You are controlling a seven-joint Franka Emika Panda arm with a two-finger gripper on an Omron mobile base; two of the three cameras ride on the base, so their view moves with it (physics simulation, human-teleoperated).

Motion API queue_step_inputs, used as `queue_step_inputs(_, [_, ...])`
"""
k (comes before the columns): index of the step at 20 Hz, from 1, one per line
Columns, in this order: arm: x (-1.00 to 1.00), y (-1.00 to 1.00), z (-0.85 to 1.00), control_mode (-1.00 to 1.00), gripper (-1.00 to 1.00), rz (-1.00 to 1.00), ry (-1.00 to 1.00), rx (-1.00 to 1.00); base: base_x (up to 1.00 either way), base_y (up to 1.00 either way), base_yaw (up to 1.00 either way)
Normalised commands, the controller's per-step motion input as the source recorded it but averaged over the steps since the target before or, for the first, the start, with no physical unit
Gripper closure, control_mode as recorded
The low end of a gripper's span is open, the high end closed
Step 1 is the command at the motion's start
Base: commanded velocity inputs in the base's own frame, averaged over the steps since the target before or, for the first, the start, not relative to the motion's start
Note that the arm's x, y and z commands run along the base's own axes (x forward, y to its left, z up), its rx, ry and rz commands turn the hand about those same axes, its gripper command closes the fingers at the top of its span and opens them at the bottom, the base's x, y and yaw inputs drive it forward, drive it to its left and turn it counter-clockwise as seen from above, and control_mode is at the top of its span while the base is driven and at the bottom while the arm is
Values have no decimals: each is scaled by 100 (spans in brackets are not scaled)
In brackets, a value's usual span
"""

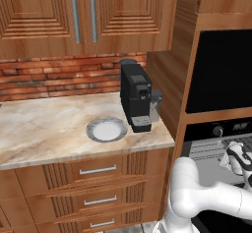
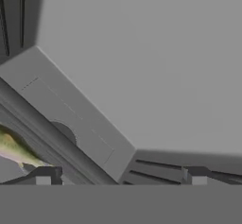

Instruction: Take the fish from the oven and place it on the plate on the counter.

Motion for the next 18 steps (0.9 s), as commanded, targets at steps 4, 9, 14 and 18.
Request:
queue_step_inputs(4, [16, 0, -45, -100, -100, 0, -12, 0, 0, 0, 0])
queue_step_inputs(9, [19, 0, -48, -100, -100, 0, -17, 0, 0, 0, 0])
queue_step_inputs(14, [19, 0, -43, -100, -100, 2, -20, 0, 0, 0, 0])
queue_step_inputs(18, [10, 0, -29, -100, -100, 1, -14, 0, 0, 0, 0])
